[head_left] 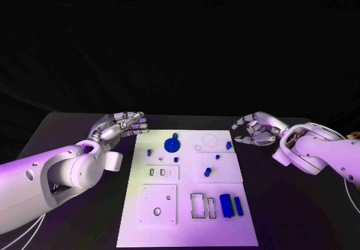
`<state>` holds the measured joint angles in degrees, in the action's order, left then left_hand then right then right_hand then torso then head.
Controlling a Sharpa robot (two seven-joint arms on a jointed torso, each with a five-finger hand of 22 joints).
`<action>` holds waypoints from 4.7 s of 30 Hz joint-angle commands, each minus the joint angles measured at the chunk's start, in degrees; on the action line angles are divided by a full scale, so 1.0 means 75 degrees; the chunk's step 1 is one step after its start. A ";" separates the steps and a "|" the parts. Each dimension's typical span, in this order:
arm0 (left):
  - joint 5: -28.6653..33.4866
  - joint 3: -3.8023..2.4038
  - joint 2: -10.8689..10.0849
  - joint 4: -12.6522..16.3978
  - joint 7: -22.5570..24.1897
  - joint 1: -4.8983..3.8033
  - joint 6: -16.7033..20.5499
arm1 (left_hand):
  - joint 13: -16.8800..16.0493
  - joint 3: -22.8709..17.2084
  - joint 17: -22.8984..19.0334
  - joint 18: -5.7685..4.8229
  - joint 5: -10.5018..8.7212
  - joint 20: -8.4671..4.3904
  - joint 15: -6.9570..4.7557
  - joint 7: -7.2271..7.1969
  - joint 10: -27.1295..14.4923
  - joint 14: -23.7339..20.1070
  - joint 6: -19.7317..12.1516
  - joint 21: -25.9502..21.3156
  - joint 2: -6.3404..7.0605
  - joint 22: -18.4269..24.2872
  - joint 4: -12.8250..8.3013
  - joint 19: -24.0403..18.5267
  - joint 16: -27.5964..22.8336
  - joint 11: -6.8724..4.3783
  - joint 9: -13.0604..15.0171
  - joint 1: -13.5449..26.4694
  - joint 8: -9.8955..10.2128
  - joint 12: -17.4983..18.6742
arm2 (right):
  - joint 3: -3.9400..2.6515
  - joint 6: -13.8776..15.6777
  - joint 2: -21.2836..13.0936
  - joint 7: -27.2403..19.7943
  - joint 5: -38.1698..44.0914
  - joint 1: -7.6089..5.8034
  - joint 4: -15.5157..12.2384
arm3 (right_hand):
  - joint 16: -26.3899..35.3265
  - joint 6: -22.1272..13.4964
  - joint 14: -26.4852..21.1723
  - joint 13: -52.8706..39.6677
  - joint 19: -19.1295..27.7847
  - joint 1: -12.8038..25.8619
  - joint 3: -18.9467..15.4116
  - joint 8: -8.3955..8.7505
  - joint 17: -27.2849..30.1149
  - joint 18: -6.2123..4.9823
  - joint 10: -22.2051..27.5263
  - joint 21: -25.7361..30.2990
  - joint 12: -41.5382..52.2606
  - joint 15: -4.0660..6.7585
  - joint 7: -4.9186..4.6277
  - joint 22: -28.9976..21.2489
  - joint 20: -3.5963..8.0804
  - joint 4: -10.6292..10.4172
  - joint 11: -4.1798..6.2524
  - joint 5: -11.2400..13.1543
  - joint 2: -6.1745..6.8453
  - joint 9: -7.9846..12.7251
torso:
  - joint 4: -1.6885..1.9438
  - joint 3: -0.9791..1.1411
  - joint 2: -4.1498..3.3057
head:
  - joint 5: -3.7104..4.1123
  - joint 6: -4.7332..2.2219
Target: Assemble the parts on the task board
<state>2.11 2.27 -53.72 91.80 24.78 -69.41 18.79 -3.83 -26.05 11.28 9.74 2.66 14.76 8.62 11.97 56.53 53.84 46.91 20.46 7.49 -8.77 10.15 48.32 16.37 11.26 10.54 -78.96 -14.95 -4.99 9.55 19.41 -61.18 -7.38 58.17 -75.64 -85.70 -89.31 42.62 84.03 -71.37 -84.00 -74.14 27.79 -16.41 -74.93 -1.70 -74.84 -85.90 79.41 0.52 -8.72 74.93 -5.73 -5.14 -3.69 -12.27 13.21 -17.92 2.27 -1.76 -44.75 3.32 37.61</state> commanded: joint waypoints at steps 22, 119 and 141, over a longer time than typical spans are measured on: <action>0.0049 -0.0005 0.0016 -0.0020 0.0082 -0.0001 -0.0210 | 0.0011 -0.0051 0.0011 0.0087 0.0036 -0.0009 0.0029 0.0427 0.0022 -0.0044 0.0021 0.0050 0.0010 0.0012 -0.0010 -0.0011 0.0050 0.0053 -0.0012 0.0070 0.0034 0.0050 | 0.0020 -0.0044 0.0488 -0.0153 0.0329 0.0517 0.0541 | -0.0022 0.0032 0.0743 -0.0087 -0.0414 -0.0135 -0.0119 -0.0007 -0.1794 0.0080 -0.0059 -0.0081 0.0015 -0.0207 -0.0174 0.1601 -0.0156 -0.0021 -0.0204 -0.0067 -0.0105 -0.0018 | -0.0007 -0.0004 0.0001 | -0.0072 0.0081; 0.0073 -0.0004 0.0067 -0.0064 0.0050 -0.0002 -0.0281 | 0.0011 -0.0085 0.0015 0.0086 0.0036 -0.0005 0.0035 0.0433 0.0014 -0.0059 0.0017 0.0055 0.0021 0.0015 -0.0022 -0.0021 0.0048 0.0059 -0.0018 0.0089 0.0047 0.0067 | -0.0059 0.1318 0.1281 0.1816 0.1760 0.0273 -0.1381 | -0.0036 0.1051 0.0756 -0.0357 -0.0696 -0.0236 0.0381 -0.0849 -0.1842 0.0185 -0.0329 -0.0414 0.0093 -0.0026 0.0061 0.1906 -0.0013 0.0014 0.0010 0.0570 -0.1121 -0.0356 | -0.0007 -0.0022 0.0062 | -0.0286 0.0264; 0.0090 -0.0004 0.0139 -0.0032 0.0029 -0.0002 -0.0329 | 0.0008 -0.0147 0.0025 0.0087 0.0036 -0.0002 0.0038 0.0436 0.0018 -0.0070 0.0022 0.0069 0.0026 0.0019 -0.0042 -0.0034 0.0053 0.0062 -0.0026 0.0120 0.0060 0.0084 | 0.0007 0.1048 0.2912 0.2861 0.2964 0.0878 -0.1417 | -0.0022 0.1002 0.0745 -0.0361 -0.0684 -0.0134 0.0369 -0.0862 -0.1799 0.0180 -0.0327 -0.0397 0.0087 -0.0039 0.0046 0.1894 -0.0024 -0.0020 -0.0005 0.0456 -0.1045 -0.0358 | 0.0003 -0.0033 0.0076 | -0.0555 0.0428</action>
<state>2.57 2.29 -52.77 91.36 24.69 -69.38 17.52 -3.83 -26.90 11.42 9.73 2.66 14.76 8.82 11.97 56.68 53.64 46.91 20.68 7.73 -8.73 9.88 48.32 16.37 11.40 10.39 -78.72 -14.65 -4.64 9.59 28.34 -39.53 11.74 76.94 -69.22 -96.54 -89.53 50.24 84.01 -73.98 -83.91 -75.90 30.61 -21.14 -74.90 -0.81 -77.64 -88.97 80.32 0.22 -8.46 74.94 -6.03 -5.06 -3.63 -8.56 5.20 -19.42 2.31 -2.02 -44.17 -0.70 40.71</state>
